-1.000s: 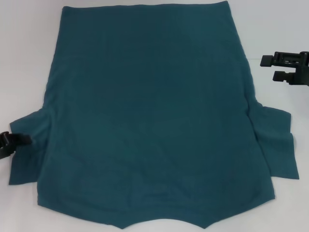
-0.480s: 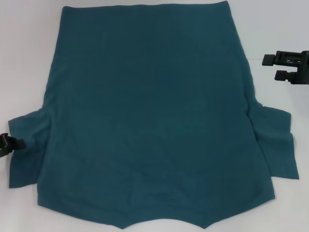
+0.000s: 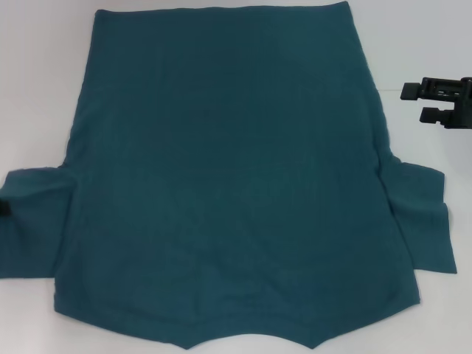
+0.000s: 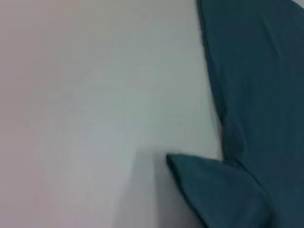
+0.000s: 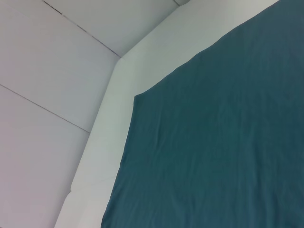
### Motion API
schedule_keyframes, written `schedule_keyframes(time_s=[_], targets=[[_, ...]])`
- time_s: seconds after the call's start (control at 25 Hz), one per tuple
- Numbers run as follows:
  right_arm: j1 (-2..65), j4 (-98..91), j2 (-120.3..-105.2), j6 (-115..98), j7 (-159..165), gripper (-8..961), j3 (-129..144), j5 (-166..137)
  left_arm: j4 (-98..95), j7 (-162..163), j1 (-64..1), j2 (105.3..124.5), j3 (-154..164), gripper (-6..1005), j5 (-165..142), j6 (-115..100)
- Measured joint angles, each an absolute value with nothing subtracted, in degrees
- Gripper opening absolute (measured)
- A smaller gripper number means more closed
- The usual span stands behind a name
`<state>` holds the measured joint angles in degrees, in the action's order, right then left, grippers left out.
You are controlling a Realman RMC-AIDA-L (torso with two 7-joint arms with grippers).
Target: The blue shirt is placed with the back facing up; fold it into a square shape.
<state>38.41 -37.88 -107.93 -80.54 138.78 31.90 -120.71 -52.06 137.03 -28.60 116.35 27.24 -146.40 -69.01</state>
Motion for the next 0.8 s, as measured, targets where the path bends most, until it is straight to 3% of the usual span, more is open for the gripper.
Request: schedule_keyframes(time_s=[0.8], targets=[[38.43,-37.88,-107.75,-79.95,138.83,865,32.16,-120.94,-55.64,140.80,-35.94,113.64,30.71,2,-161.70,-69.80]])
